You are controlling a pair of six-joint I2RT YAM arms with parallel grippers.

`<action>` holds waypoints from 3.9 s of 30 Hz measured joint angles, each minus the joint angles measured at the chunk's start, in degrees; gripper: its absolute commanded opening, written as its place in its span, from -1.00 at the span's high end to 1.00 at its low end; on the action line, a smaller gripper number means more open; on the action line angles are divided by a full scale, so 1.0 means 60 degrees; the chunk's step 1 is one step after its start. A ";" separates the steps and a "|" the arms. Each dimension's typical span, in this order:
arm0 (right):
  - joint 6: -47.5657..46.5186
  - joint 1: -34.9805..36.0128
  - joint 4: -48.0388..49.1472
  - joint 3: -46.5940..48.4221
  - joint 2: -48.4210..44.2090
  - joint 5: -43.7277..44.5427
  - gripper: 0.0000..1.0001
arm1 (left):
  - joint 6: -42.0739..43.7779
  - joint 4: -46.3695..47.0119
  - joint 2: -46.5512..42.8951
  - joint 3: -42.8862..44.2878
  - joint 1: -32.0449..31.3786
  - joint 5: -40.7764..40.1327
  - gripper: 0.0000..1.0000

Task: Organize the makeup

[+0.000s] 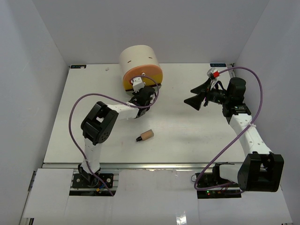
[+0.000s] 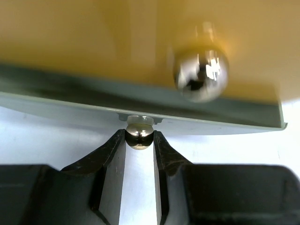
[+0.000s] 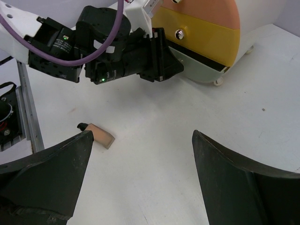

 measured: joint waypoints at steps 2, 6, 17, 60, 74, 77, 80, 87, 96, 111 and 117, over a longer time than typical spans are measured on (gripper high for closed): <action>0.0000 -0.0005 0.0002 -0.0003 0.0007 0.0000 -0.85 | -0.0072 0.0015 -0.0386 -0.0505 -0.0212 0.0023 0.59; 0.0004 -0.0013 0.0005 -0.0025 0.0046 0.0004 -0.85 | -0.0312 0.0006 -0.0930 -0.1242 -0.0638 0.0025 0.59; 0.0004 -0.0030 0.0002 -0.0029 0.0165 0.0071 -0.85 | -0.0649 0.0127 -0.1693 -0.2242 -0.0948 0.0084 0.52; -0.0505 -0.0345 -0.0067 -0.0033 0.0627 0.0361 -0.85 | 0.1869 -0.0467 -0.5826 -0.3557 -0.1056 0.3804 -0.81; -0.0595 -0.0345 -0.0063 -0.0126 0.0627 0.0353 -0.85 | 0.4232 -0.3114 -0.6976 -0.3954 -0.1055 0.6038 -0.84; -0.0601 -0.0345 -0.0066 -0.0175 0.0629 0.0352 -0.85 | 0.4772 -0.3467 -0.6978 -0.4162 -0.1055 0.6537 -0.85; -0.0601 -0.0345 -0.0063 -0.0175 0.0635 0.0346 -0.85 | 0.5216 -0.3720 -0.6895 -0.4386 -0.1055 0.6923 -0.85; -0.0601 -0.0345 -0.0063 -0.0175 0.0638 0.0321 -0.85 | 0.6047 -0.3942 -0.6215 -0.4420 -0.1055 0.7702 -0.78; -0.0601 -0.0345 -0.0063 -0.0175 0.0778 0.0280 -0.85 | 0.6730 -0.3942 -0.5240 -0.4419 -0.1055 0.8039 -0.63; -0.0598 -0.0345 -0.0060 -0.0175 0.0893 0.0277 -0.85 | 0.6906 -0.3882 -0.4185 -0.4069 -0.1055 0.8010 0.43; -0.0599 -0.0345 -0.0060 -0.0175 0.0895 0.0278 -0.85 | 0.6874 -0.3927 -0.4228 -0.4060 -0.1059 0.7889 0.66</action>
